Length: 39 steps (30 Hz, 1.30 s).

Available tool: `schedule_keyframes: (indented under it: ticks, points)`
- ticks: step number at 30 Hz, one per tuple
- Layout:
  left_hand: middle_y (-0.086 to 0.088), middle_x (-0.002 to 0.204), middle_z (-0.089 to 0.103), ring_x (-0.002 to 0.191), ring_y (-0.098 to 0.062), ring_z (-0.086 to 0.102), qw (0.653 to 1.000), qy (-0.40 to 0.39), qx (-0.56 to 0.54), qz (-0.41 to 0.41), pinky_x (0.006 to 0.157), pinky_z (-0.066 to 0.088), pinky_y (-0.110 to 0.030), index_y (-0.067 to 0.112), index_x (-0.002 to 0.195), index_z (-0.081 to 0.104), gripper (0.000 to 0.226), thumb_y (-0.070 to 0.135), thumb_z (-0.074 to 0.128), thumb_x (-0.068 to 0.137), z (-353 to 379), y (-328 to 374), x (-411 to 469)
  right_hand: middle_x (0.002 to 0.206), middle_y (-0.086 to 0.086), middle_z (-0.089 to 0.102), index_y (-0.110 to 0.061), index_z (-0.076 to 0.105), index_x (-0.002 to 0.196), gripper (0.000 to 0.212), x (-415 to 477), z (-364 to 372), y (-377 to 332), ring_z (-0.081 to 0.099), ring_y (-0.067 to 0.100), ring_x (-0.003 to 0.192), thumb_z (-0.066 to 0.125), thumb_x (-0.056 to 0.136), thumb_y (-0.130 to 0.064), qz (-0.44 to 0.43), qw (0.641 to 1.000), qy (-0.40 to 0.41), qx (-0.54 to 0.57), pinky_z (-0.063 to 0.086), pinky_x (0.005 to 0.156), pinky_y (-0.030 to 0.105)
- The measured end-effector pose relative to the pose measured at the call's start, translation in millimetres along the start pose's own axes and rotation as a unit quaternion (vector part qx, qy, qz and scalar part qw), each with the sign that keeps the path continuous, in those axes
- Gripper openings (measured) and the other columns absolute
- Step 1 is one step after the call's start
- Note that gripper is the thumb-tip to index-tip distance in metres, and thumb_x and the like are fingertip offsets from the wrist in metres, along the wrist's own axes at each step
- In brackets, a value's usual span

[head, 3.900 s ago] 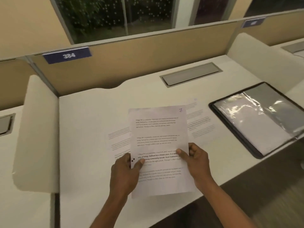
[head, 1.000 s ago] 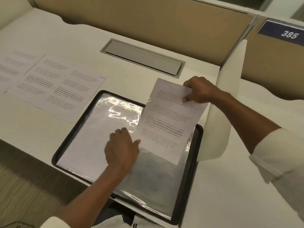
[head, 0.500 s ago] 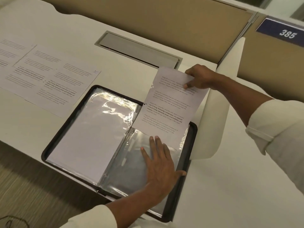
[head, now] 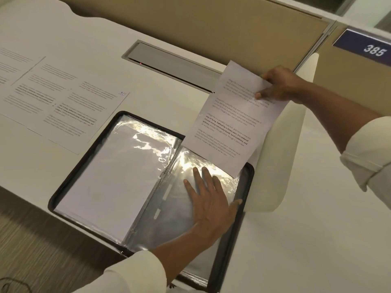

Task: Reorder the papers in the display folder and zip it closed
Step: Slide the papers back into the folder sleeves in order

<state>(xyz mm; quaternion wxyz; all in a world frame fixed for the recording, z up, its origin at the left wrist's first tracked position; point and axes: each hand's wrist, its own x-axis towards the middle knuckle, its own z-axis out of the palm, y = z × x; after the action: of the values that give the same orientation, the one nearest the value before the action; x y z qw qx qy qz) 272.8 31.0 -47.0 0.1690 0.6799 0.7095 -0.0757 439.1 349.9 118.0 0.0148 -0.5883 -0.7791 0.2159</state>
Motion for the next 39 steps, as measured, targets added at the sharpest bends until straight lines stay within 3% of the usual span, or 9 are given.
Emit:
schedule_keyframes:
  ticks: [7,12,14,16,20,23,26,30,39]
  points:
    - [-0.033,0.172,0.006,0.155,-0.060,-0.013,1.000,-0.018,0.011,0.005,0.117,-0.004,-0.081,0.001,0.163,0.023,0.080,0.055,0.034,0.106,-13,9,2,0.099,0.014,0.075,-0.011,0.078,0.111,0.030,7,-16,8,0.069,0.035,0.096,0.087,0.083,-0.018,0.005,1.000,0.005,0.013,0.056,0.085,0.042]
    - [-0.019,0.162,0.040,0.159,-0.046,0.019,0.998,-0.014,-0.058,0.038,0.125,0.027,-0.062,0.006,0.135,0.061,0.045,0.031,0.057,0.098,-20,2,1,0.093,0.010,0.074,-0.014,0.076,0.106,0.022,12,-33,10,0.066,0.024,0.081,0.085,0.086,-0.015,0.024,0.998,0.016,0.055,0.054,0.075,0.031]
    - [-0.010,0.138,0.063,0.145,-0.036,0.049,0.993,0.029,-0.111,0.030,0.108,0.052,-0.048,0.011,0.112,0.074,0.025,0.025,0.067,0.092,-21,0,-2,0.087,0.002,0.071,-0.017,0.074,0.107,0.021,14,-41,10,0.066,0.020,0.076,0.084,0.088,-0.016,0.034,0.998,0.009,0.058,0.051,0.066,0.023]
    - [0.000,0.103,0.070,0.107,-0.022,0.067,0.983,0.076,-0.164,0.013,0.078,0.060,-0.036,0.017,0.092,0.074,0.010,0.024,0.078,0.087,-32,-4,-4,0.089,-0.001,0.071,-0.020,0.074,0.108,0.022,17,-50,10,0.065,0.013,0.073,0.084,0.089,-0.018,0.043,0.998,-0.009,0.043,0.049,0.062,0.021]
    - [0.007,0.096,0.066,0.092,-0.015,0.061,0.974,0.082,-0.209,-0.036,0.075,0.056,-0.035,0.022,0.096,0.066,0.023,0.044,0.069,0.101,-45,-12,0,0.099,0.000,0.075,-0.020,0.075,0.110,0.027,25,-67,10,0.069,0.018,0.081,0.086,0.086,-0.021,0.066,0.996,-0.055,0.036,0.050,0.070,0.026]
    - [0.008,0.076,0.061,0.066,-0.013,0.059,0.968,0.141,-0.202,-0.047,0.057,0.053,-0.034,0.023,0.081,0.059,0.042,0.062,0.062,0.097,-45,-13,1,0.100,0.001,0.077,-0.018,0.076,0.110,0.028,29,-74,11,0.071,0.023,0.088,0.087,0.085,-0.024,0.077,0.994,-0.079,0.015,0.055,0.079,0.032]
    - [0.009,0.067,0.058,0.056,-0.012,0.055,0.972,0.160,-0.165,-0.040,0.051,0.045,-0.029,0.023,0.079,0.063,0.043,0.052,0.050,0.108,-42,-13,0,0.096,0.005,0.080,-0.017,0.077,0.108,0.028,35,-73,13,0.074,0.030,0.089,0.089,0.082,-0.022,0.087,0.992,-0.094,0.006,0.057,0.078,0.035]
    - [0.008,0.056,0.057,0.045,-0.011,0.052,0.973,0.181,-0.143,-0.017,0.042,0.037,-0.025,0.022,0.065,0.065,0.030,0.023,0.083,0.089,-41,-16,2,0.092,0.000,0.080,-0.019,0.078,0.106,0.026,40,-71,11,0.073,0.023,0.081,0.088,0.083,-0.021,0.090,0.990,-0.105,0.000,0.053,0.068,0.030]
    - [0.011,0.054,0.054,0.040,-0.008,0.051,0.978,0.151,-0.146,-0.006,0.039,0.042,-0.023,0.024,0.066,0.062,0.035,0.035,0.094,0.073,-50,-14,7,0.093,0.006,0.082,-0.016,0.077,0.106,0.026,55,-70,8,0.079,0.026,0.077,0.087,0.082,-0.014,0.116,0.982,-0.143,0.047,0.061,0.074,0.035]
